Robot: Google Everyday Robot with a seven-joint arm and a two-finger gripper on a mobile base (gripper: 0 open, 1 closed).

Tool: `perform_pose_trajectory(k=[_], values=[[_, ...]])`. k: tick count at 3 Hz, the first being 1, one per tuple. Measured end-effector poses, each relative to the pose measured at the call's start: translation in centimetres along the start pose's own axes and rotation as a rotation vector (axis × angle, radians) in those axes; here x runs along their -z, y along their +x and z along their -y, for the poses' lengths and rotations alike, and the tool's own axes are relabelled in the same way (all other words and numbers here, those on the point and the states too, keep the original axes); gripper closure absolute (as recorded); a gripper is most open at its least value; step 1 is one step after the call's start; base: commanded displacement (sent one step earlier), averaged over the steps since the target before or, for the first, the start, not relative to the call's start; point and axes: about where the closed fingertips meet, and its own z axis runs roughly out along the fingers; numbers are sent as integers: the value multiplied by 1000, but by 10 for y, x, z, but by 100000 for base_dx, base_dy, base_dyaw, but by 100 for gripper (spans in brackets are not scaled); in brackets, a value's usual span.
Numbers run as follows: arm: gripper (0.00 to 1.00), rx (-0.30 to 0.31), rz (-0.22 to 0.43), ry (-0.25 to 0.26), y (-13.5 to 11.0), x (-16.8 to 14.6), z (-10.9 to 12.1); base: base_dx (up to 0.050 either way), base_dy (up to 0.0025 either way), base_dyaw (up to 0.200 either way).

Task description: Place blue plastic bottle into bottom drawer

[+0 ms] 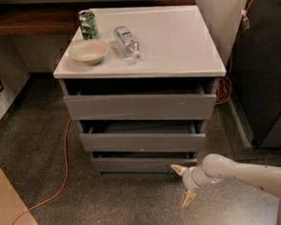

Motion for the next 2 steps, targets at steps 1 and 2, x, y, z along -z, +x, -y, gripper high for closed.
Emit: perform_pose_trajectory(k=[1, 2], values=[[0, -52, 38, 16, 36, -55, 21, 0, 0, 0], [0, -79, 53, 23, 55, -85, 40, 0, 0, 0]])
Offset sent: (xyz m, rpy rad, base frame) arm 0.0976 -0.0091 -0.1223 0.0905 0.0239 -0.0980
